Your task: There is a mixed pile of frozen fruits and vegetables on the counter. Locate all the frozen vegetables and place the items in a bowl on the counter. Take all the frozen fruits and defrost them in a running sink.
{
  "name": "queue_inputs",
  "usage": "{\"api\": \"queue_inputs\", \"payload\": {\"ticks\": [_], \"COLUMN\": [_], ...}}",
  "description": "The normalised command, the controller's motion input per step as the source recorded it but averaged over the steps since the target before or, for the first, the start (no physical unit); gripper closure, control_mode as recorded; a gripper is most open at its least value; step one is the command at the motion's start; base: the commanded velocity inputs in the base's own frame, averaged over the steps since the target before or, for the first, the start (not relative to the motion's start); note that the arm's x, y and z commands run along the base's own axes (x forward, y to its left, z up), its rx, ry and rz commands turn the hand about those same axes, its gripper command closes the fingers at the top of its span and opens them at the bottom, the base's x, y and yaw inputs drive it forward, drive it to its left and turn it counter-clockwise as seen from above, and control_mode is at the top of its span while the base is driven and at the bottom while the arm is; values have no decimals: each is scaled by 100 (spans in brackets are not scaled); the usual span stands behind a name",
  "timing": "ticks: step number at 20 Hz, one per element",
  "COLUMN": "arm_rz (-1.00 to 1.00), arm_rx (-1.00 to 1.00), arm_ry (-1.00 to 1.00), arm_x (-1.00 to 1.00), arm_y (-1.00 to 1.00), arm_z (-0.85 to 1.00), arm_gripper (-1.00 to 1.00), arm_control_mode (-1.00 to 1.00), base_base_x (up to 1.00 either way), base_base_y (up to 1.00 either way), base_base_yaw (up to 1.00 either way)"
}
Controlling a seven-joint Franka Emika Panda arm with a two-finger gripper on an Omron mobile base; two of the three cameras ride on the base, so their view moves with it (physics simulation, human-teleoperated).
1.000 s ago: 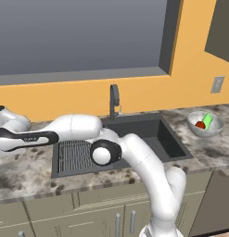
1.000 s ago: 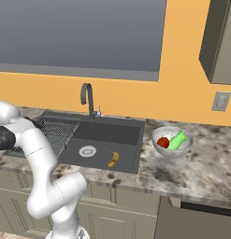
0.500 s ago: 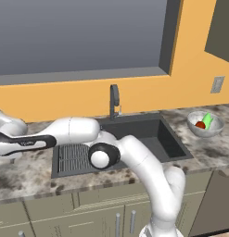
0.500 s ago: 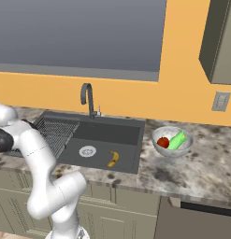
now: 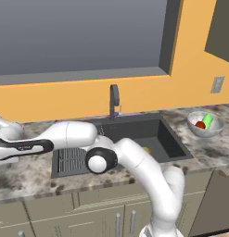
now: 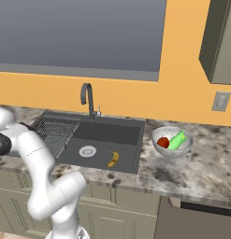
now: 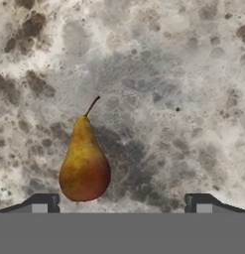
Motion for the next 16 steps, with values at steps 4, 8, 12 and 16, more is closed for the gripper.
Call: {"api": "queue_inputs", "payload": {"ticks": [4, 8, 12, 16], "arm_rz": [-2, -1, -1, -1], "arm_rx": [-3, -2, -4, -6], "arm_ry": [3, 2, 2, 5], "arm_x": [0, 0, 0, -3], "arm_y": [18, 17, 16, 16], "arm_z": [-5, -9, -7, -9], "arm_gripper": [-100, -100, -100, -100], "arm_control_mode": [-100, -100, -100, -100], "base_base_x": [0, 0, 0, 0], "base_base_y": [0, 0, 0, 0], "base_base_yaw": [0, 0, 0, 0]}}
